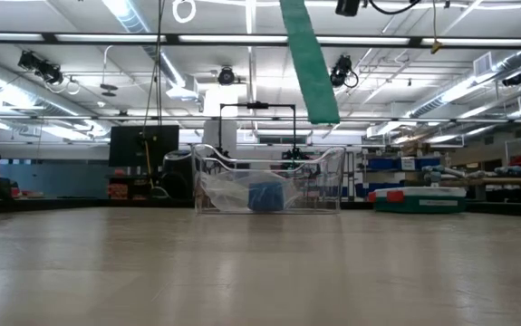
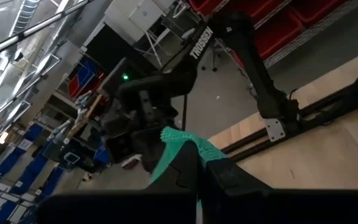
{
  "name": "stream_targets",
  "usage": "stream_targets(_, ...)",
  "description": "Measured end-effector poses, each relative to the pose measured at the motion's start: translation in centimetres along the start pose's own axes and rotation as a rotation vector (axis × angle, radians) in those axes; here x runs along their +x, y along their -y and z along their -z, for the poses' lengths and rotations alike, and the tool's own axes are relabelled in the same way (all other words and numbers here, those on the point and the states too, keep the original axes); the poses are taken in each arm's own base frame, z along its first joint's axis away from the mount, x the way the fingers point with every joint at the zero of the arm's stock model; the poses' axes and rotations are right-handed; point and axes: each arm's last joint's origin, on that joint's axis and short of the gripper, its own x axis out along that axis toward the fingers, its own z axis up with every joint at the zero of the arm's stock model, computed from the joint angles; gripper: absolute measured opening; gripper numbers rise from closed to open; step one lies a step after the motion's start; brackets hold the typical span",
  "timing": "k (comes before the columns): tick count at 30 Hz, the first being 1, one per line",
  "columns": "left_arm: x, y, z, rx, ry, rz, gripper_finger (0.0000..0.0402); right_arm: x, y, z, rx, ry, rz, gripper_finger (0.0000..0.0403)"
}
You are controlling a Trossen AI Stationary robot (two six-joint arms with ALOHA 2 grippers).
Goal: Roll bandage
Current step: Roll the sky blue bandage
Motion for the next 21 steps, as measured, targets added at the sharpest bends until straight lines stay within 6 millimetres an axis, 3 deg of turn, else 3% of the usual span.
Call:
stream_targets(9,2.0,1.9,0.3,0.01,-0.046,0.026,0.0007,-0.4,-1.0,-1.2,-0.078,0.15,-0.044,0.0)
stream_targets(16,3.4,2.7,0.9,-0.021,-0.162,-0.085,0.0007,-0.6,-2.0,-1.7,-0.108,0.229,-0.102,0.0)
stream_targets(21,4.1,2.9,1.3,-0.031,-0.199,-0.118,0.0007,-0.9,-3.8,-2.5,-0.164,0.256,-0.14,0.0)
